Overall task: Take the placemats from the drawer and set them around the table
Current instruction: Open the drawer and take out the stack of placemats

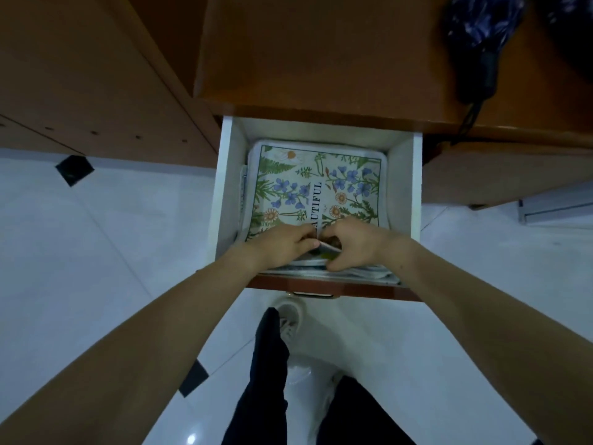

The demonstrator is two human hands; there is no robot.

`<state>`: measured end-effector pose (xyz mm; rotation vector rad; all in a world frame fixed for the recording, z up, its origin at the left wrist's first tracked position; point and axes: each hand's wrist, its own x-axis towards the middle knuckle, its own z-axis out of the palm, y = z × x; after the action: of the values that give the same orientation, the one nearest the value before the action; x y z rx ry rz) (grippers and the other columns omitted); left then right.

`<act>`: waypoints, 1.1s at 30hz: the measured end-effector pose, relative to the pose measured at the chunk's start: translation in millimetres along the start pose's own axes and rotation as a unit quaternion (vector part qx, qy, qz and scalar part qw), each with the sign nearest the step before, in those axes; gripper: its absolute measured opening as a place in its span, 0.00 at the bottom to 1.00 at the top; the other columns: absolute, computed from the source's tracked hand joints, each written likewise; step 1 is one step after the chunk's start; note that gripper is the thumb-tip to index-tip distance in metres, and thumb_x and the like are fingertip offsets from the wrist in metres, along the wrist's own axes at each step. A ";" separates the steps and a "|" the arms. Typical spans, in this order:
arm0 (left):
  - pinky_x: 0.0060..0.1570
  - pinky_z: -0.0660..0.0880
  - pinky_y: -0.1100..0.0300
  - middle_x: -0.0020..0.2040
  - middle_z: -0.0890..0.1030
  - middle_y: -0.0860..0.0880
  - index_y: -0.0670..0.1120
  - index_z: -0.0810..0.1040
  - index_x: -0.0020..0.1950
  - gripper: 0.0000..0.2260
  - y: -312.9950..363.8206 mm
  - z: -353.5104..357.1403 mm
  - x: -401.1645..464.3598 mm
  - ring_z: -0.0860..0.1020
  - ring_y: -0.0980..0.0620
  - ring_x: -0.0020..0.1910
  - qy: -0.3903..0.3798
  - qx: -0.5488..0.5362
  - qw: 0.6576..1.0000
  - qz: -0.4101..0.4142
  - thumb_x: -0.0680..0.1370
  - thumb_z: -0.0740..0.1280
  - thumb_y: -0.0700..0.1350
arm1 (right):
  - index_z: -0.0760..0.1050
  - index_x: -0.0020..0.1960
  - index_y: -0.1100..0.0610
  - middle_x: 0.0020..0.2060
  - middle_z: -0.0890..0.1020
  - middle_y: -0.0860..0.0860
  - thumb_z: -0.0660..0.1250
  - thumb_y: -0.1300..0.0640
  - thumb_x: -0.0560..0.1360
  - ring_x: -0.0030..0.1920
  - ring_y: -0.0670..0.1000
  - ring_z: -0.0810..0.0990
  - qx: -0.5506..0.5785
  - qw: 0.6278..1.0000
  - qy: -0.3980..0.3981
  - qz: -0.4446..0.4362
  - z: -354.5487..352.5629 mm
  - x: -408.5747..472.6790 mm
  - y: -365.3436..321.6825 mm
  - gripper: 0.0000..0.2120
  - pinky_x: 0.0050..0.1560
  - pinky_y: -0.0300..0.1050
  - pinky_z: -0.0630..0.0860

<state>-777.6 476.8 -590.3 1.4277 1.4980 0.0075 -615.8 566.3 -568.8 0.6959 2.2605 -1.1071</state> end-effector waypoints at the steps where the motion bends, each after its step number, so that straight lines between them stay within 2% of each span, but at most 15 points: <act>1: 0.50 0.72 0.54 0.50 0.79 0.48 0.47 0.74 0.57 0.13 -1.2 1.9 -2.2 0.76 0.48 0.50 -0.006 -0.006 1.000 0.002 0.81 0.59 0.54 | 0.80 0.52 0.55 0.37 0.80 0.48 0.73 0.53 0.67 0.37 0.48 0.77 0.008 1.000 0.004 0.004 1.2 0.3 0.4 0.14 0.37 0.40 0.74; 4: 0.46 0.69 0.62 0.51 0.77 0.55 0.52 0.75 0.59 0.15 -8.0 3.9 -11.1 0.75 0.55 0.50 -0.009 -0.026 1.000 0.009 0.77 0.65 0.58 | 0.83 0.52 0.55 0.41 0.83 0.49 0.72 0.54 0.68 0.40 0.48 0.79 0.037 0.999 0.008 0.009 0.6 -0.1 -0.6 0.13 0.43 0.42 0.76; 6: 0.49 0.72 0.60 0.55 0.78 0.55 0.53 0.74 0.62 0.22 -14.2 2.6 -16.2 0.76 0.54 0.53 0.008 -0.016 1.000 0.019 0.72 0.70 0.61 | 0.83 0.53 0.56 0.43 0.83 0.50 0.72 0.55 0.69 0.41 0.48 0.78 0.043 0.999 0.006 0.017 -1.5 -1.6 -1.0 0.13 0.40 0.35 0.72; 8: 0.53 0.73 0.56 0.58 0.77 0.53 0.52 0.72 0.65 0.28 -17.4 1.7 -20.5 0.75 0.52 0.55 0.025 0.022 0.999 0.001 0.70 0.71 0.64 | 0.83 0.54 0.58 0.45 0.84 0.51 0.72 0.56 0.70 0.42 0.47 0.78 0.050 0.998 0.005 0.024 -2.8 -3.2 -3.2 0.13 0.37 0.28 0.69; 11: 0.54 0.73 0.53 0.58 0.76 0.49 0.52 0.72 0.65 0.26 -19.9 -0.5 -22.4 0.75 0.49 0.56 0.016 0.058 0.998 -0.007 0.72 0.67 0.64 | 0.83 0.54 0.59 0.42 0.82 0.49 0.72 0.56 0.71 0.38 0.43 0.77 0.061 0.998 0.006 0.033 -4.2 -4.6 -5.2 0.13 0.34 0.25 0.68; 13: 0.58 0.73 0.52 0.62 0.75 0.47 0.51 0.70 0.69 0.27 -20.9 -4.7 -23.3 0.74 0.48 0.59 0.000 0.069 0.998 0.002 0.74 0.66 0.63 | 0.83 0.55 0.58 0.40 0.81 0.46 0.72 0.56 0.71 0.36 0.39 0.74 0.065 0.997 0.007 0.036 -4.8 -5.3 -6.2 0.13 0.33 0.25 0.67; 15: 0.58 0.73 0.53 0.64 0.75 0.46 0.50 0.66 0.72 0.27 -21.5 -8.0 -22.1 0.74 0.47 0.60 -0.004 0.130 0.991 0.012 0.77 0.64 0.60 | 0.82 0.55 0.56 0.41 0.82 0.47 0.72 0.56 0.72 0.37 0.41 0.76 0.067 0.997 0.010 0.037 -3.7 -5.4 -6.7 0.13 0.34 0.27 0.69; 18: 0.49 0.76 0.52 0.58 0.79 0.44 0.49 0.66 0.70 0.20 -18.4 -8.9 -21.1 0.77 0.45 0.53 0.023 0.219 0.975 0.044 0.81 0.58 0.55 | 0.82 0.56 0.55 0.42 0.83 0.49 0.71 0.57 0.72 0.36 0.42 0.77 0.072 0.996 0.005 0.052 -4.9 -5.5 -7.8 0.13 0.33 0.28 0.70; 20: 0.44 0.76 0.53 0.55 0.80 0.43 0.49 0.66 0.68 0.17 -15.7 -10.7 -22.0 0.78 0.44 0.49 0.039 0.222 0.973 0.053 0.82 0.54 0.54 | 0.81 0.56 0.53 0.42 0.83 0.49 0.70 0.56 0.72 0.37 0.45 0.79 0.059 0.997 0.006 0.058 -4.1 -3.8 -14.4 0.13 0.36 0.34 0.76; 22: 0.40 0.72 0.56 0.54 0.80 0.44 0.47 0.67 0.66 0.14 -13.5 -13.0 -23.4 0.78 0.45 0.48 0.047 0.209 0.976 0.048 0.83 0.53 0.52 | 0.79 0.57 0.52 0.44 0.83 0.50 0.70 0.56 0.71 0.42 0.49 0.80 0.039 0.997 0.024 0.060 2.4 1.4 -24.5 0.14 0.43 0.42 0.78; 25: 0.43 0.73 0.55 0.56 0.80 0.42 0.45 0.69 0.65 0.14 -8.8 -18.8 -27.1 0.78 0.45 0.51 0.060 0.199 0.977 0.041 0.83 0.54 0.49 | 0.72 0.64 0.56 0.54 0.80 0.55 0.67 0.58 0.75 0.53 0.55 0.79 -0.030 0.995 0.055 0.076 16.5 17.1 -39.0 0.18 0.52 0.48 0.77; 28: 0.54 0.75 0.52 0.61 0.79 0.44 0.49 0.70 0.69 0.16 -10.5 -23.6 -35.0 0.77 0.46 0.57 0.038 0.108 0.993 0.036 0.82 0.59 0.48 | 0.70 0.67 0.57 0.55 0.80 0.58 0.60 0.62 0.78 0.54 0.58 0.79 -0.086 0.989 0.064 0.103 25.6 25.3 -44.8 0.18 0.52 0.49 0.76; 30: 0.58 0.74 0.54 0.61 0.79 0.49 0.54 0.73 0.68 0.16 -10.3 -30.3 -44.0 0.77 0.51 0.57 0.042 -0.025 0.999 0.009 0.81 0.60 0.53 | 0.69 0.69 0.57 0.56 0.80 0.58 0.60 0.64 0.78 0.55 0.58 0.78 -0.090 0.988 0.085 0.093 30.1 18.1 -43.2 0.20 0.54 0.51 0.76; 32: 0.60 0.71 0.61 0.61 0.79 0.54 0.54 0.76 0.65 0.14 -6.1 -40.8 -55.6 0.75 0.56 0.58 0.096 -0.174 0.980 -0.020 0.81 0.61 0.55 | 0.67 0.73 0.56 0.62 0.78 0.58 0.63 0.65 0.77 0.60 0.58 0.76 -0.054 0.987 0.141 0.055 33.1 4.2 -40.0 0.24 0.60 0.52 0.74; 33: 0.59 0.70 0.64 0.61 0.77 0.55 0.53 0.76 0.65 0.14 -6.3 -46.4 -59.9 0.74 0.58 0.58 0.130 -0.209 0.969 -0.029 0.81 0.61 0.54 | 0.65 0.74 0.55 0.65 0.76 0.58 0.64 0.65 0.77 0.63 0.58 0.75 -0.027 0.985 0.168 0.036 32.4 -2.3 -39.6 0.26 0.63 0.53 0.72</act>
<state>-825.4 458.4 -534.2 1.0693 1.6309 0.4657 -632.3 518.2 -562.7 0.9984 2.5104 -0.9453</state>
